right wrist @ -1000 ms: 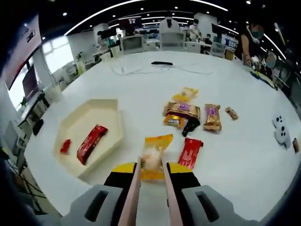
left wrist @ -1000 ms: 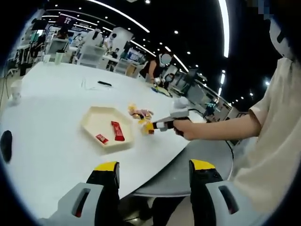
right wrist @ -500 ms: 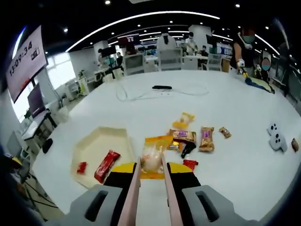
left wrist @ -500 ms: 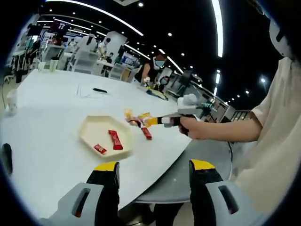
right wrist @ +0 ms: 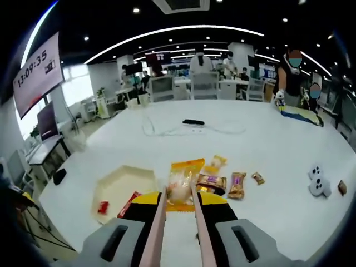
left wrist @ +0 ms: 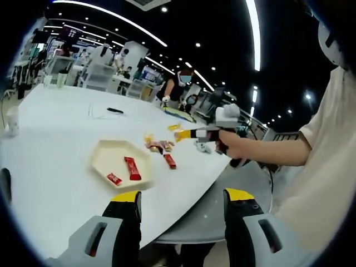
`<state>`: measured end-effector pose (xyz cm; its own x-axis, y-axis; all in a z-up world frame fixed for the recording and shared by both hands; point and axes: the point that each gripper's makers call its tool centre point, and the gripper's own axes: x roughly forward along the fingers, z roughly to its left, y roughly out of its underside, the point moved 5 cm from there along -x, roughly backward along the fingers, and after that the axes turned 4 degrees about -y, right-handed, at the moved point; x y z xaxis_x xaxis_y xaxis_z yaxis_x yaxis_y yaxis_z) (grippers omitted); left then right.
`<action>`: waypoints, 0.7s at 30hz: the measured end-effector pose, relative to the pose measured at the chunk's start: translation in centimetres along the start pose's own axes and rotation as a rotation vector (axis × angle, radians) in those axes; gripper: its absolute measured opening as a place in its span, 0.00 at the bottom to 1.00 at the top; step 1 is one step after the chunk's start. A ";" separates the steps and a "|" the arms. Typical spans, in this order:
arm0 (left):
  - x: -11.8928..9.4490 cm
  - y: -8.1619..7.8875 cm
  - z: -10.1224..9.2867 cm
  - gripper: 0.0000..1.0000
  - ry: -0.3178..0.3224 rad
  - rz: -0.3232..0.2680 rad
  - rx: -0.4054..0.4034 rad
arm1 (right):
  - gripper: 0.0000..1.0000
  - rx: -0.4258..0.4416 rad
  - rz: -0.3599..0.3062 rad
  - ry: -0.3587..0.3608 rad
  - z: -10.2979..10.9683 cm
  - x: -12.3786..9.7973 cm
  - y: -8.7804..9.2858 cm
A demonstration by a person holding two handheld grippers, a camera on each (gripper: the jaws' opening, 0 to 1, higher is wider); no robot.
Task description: Place the target food into the container with the food tongs after gripping and lifting it, then release it inside without dropping or visibly crushing the food.
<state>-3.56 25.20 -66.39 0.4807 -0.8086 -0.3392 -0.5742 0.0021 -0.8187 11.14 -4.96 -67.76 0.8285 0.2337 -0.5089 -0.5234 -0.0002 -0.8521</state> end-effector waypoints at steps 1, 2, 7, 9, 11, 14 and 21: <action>-0.1 -0.1 0.0 0.59 -0.001 -0.005 0.001 | 0.24 -0.006 -0.009 -0.001 0.1 -0.2 -0.4; -0.2 -0.2 0.1 0.59 -0.002 -0.010 0.002 | 0.24 -0.009 -0.016 -0.003 0.2 -0.4 -0.7; -0.4 -1.0 0.0 0.59 -0.004 -0.055 -0.006 | 0.24 -0.036 -0.055 -0.007 0.6 -1.9 -2.4; 0.0 -1.2 -0.3 0.59 0.005 -0.062 0.001 | 0.24 -0.041 -0.064 -0.006 0.6 -2.2 -2.9; 0.4 -1.2 -0.5 0.59 0.016 -0.063 0.003 | 0.24 -0.038 -0.077 -0.007 0.7 -2.5 -3.3; 0.7 -1.1 -0.7 0.59 0.028 -0.060 0.007 | 0.24 -0.046 -0.088 -0.005 0.8 -2.7 -3.8; 1.3 -1.3 -1.1 0.59 0.052 -0.071 0.005 | 0.24 -0.087 -0.128 -0.005 2.0 -3.2 -5.2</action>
<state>-2.92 23.52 -65.21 0.4852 -0.8362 -0.2556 -0.5365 -0.0538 -0.8422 10.79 -3.78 -61.44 0.8861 0.2417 -0.3954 -0.3944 -0.0547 -0.9173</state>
